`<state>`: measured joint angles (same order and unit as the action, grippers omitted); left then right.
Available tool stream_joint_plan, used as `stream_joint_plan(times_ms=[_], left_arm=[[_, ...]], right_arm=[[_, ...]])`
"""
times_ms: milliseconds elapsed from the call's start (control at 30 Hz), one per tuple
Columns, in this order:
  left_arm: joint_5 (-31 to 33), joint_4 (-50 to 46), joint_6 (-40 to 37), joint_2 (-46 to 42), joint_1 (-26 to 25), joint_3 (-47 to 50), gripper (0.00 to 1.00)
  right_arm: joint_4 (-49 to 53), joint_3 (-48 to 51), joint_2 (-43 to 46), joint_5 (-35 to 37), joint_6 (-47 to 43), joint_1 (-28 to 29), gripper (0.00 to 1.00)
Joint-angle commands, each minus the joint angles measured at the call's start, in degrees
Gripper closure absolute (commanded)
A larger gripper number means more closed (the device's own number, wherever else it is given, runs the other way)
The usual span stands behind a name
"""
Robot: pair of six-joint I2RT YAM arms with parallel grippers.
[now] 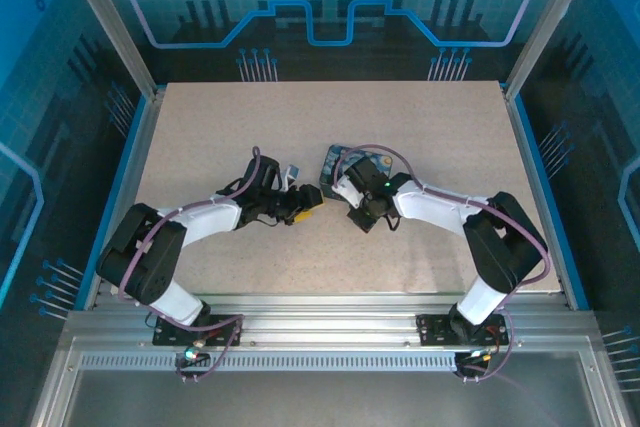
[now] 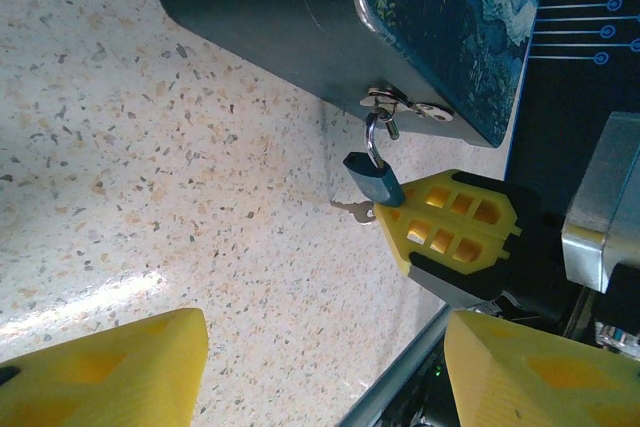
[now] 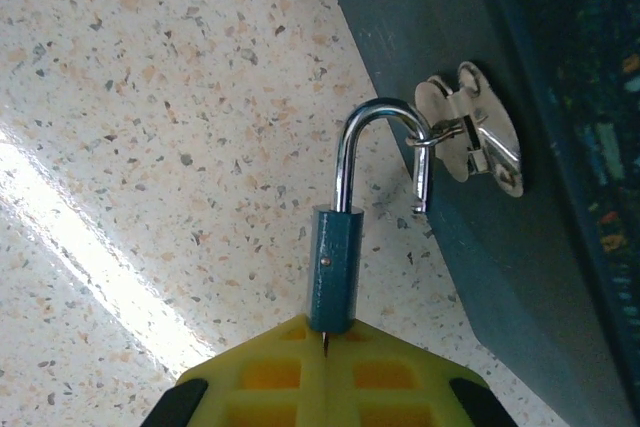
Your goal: Unlock the padlock with the key
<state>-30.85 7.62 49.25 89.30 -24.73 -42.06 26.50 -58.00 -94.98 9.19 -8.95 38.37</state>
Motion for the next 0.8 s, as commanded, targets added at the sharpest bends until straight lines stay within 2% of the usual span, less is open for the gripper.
stream_joint_plan(times_ms=[0, 767], left_arm=[[-0.96, -1.21, -1.31, -0.42, 0.50, -0.52, 0.36], [-1.14, -1.39, -1.61, -0.07, 0.48, -0.85, 0.36]], right_arm=[[-0.64, 1.10, -0.19, 0.88, -2.26, 1.28, 1.00], [-3.25, 1.53, -0.79, 1.91, -9.30, 1.48, 1.00]])
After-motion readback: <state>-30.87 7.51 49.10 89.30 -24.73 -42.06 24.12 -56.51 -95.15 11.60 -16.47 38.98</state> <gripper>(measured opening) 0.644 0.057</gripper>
